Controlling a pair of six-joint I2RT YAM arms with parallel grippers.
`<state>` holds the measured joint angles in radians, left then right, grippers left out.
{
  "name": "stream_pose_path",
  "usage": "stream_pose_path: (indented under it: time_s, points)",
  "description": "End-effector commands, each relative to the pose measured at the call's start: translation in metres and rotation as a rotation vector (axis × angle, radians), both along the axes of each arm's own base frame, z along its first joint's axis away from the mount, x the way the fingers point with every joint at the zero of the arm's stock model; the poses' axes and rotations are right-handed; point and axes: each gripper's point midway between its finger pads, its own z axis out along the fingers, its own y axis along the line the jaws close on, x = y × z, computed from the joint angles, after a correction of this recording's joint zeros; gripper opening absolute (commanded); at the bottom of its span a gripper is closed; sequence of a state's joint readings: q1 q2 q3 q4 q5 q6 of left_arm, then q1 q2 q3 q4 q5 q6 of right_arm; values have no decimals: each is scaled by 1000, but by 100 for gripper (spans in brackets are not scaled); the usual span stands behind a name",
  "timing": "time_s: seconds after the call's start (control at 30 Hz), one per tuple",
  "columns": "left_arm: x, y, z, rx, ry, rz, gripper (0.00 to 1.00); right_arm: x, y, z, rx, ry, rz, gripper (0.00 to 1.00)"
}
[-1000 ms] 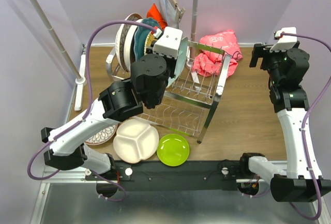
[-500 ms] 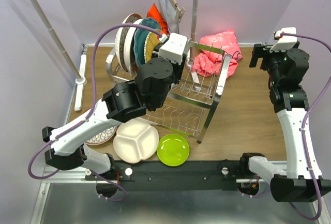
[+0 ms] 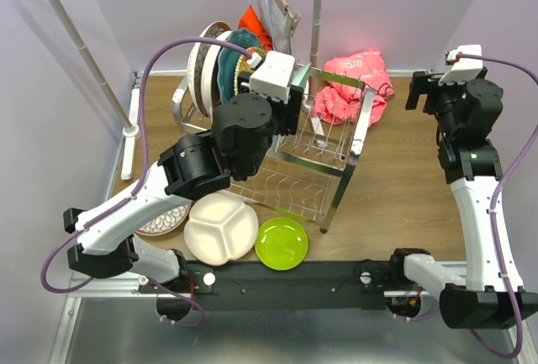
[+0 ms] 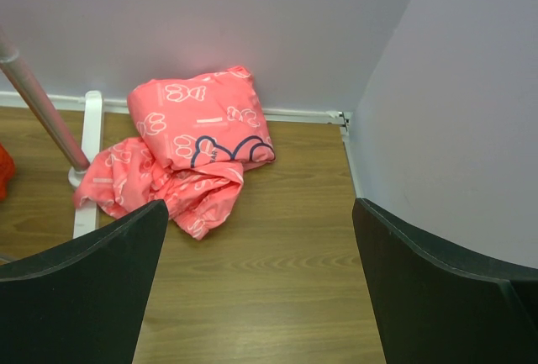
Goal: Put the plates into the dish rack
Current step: Insert the plate into the dish rack
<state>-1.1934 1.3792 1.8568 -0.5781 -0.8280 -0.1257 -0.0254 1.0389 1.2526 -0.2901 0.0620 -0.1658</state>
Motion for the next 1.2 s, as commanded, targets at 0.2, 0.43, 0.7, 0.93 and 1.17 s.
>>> stream_pose_path:
  time_s: [0.2,0.43,0.7,0.93,1.17]
  points:
    - [-14,24,59,-193,-55,-16,70,-8,6,1,-10,-2,36,100]
    - [-18,33,75,-260,-77,-23,73,-11,20,-7,-12,27,115,100]
    - [-19,38,83,-282,-89,-23,73,-13,28,-12,-14,49,166,100]
    - [-21,34,90,-288,-104,-49,74,-15,34,-15,-23,62,203,100]
    - [-24,26,101,-298,-126,-101,74,-15,39,-18,-22,78,233,100]
